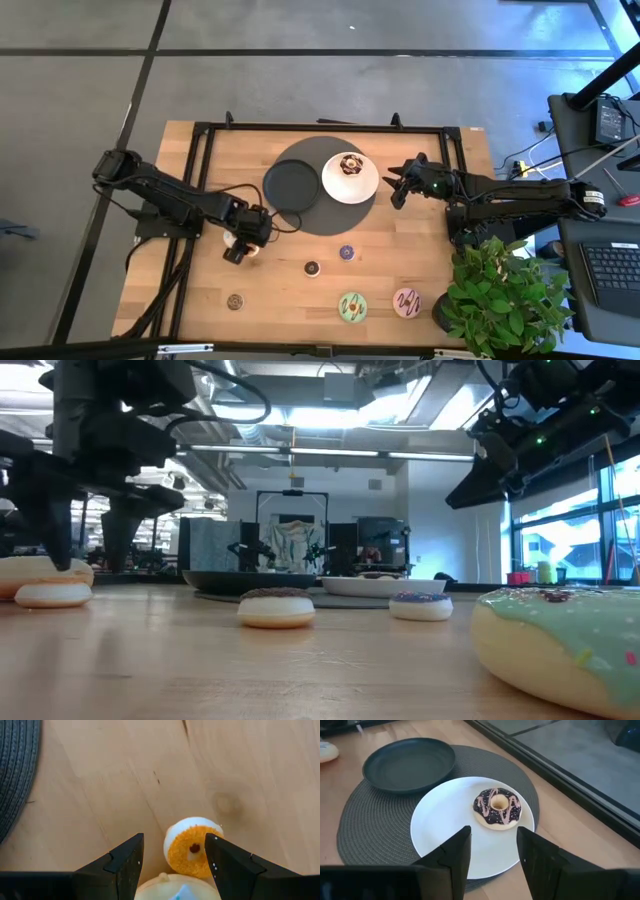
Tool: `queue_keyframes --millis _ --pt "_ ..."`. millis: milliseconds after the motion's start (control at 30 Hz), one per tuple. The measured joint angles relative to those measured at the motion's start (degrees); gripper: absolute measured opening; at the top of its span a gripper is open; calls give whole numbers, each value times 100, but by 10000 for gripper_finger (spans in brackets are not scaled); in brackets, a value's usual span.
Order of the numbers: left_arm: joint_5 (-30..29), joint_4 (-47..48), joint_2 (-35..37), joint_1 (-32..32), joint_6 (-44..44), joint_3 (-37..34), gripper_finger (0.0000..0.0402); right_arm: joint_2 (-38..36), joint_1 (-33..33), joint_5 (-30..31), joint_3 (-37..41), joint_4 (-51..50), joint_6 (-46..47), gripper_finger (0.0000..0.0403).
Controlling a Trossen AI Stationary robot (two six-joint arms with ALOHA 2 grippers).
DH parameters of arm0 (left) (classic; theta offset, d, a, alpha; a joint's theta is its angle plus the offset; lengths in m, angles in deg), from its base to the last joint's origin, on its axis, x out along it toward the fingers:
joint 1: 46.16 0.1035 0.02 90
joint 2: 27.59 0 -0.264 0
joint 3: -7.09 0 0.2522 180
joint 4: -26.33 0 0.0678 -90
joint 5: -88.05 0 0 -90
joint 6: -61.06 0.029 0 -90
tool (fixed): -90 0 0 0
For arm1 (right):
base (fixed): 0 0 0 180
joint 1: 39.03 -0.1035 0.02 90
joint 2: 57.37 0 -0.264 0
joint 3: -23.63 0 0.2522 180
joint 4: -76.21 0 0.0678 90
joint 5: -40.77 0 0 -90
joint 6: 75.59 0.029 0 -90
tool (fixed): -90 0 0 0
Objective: Pick & Place donuts
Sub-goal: Put the small orange donut on the black plate
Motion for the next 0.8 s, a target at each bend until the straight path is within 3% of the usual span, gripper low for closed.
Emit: queue_keyframes --millis 500,800 --pt "-35 96 -476 0 560 1 203 2 0 0 0 2 0 161" --pt "24 129 -496 0 578 154 138 2 1 4 0 2 -11 161"
